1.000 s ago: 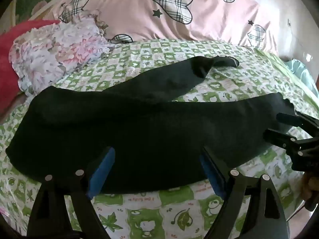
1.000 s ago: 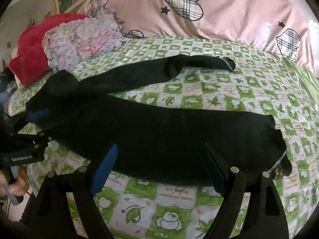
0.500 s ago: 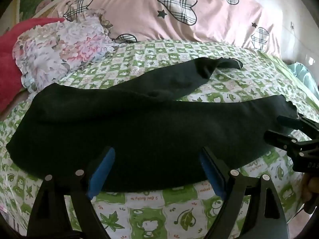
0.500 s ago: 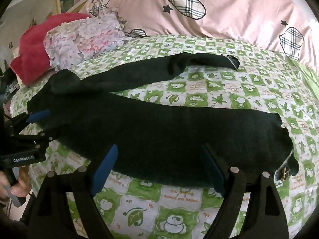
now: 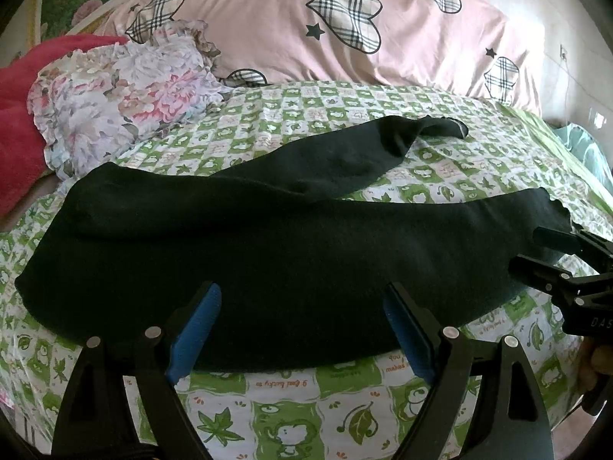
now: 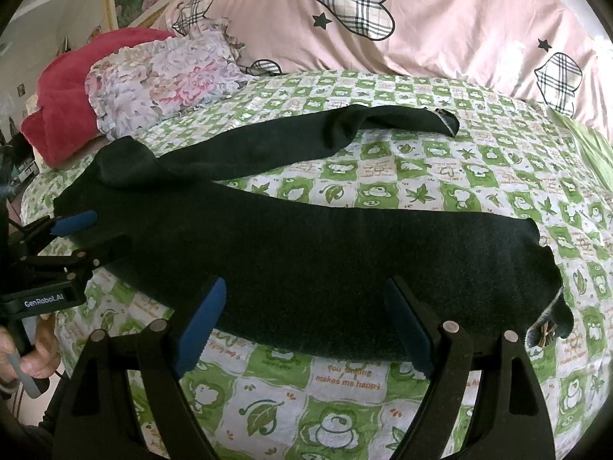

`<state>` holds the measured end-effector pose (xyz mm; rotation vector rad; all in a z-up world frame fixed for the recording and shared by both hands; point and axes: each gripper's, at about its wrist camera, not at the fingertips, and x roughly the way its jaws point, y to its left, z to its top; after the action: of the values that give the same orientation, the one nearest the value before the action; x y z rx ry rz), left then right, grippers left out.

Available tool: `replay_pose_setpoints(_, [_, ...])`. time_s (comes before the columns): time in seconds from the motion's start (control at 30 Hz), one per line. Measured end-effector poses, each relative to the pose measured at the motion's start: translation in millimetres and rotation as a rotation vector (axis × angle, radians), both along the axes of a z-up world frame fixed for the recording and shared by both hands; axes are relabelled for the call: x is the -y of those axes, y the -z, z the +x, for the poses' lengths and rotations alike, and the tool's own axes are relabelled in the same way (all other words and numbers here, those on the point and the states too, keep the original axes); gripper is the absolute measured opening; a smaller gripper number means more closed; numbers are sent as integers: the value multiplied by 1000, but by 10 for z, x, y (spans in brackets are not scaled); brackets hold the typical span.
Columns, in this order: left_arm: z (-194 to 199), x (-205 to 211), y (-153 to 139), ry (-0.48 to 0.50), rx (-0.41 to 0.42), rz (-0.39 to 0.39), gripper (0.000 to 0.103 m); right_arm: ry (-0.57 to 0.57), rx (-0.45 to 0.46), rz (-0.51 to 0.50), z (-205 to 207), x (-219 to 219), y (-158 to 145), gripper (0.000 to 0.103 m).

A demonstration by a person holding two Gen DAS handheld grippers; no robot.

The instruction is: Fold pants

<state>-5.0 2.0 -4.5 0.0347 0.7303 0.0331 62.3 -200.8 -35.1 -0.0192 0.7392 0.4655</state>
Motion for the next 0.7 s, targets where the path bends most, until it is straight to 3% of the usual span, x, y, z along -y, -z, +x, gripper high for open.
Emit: replay_pose_setpoints(0.7, [-6, -1, 2, 0, 3, 0, 87, -1, 2, 4, -11, 9, -5, 85])
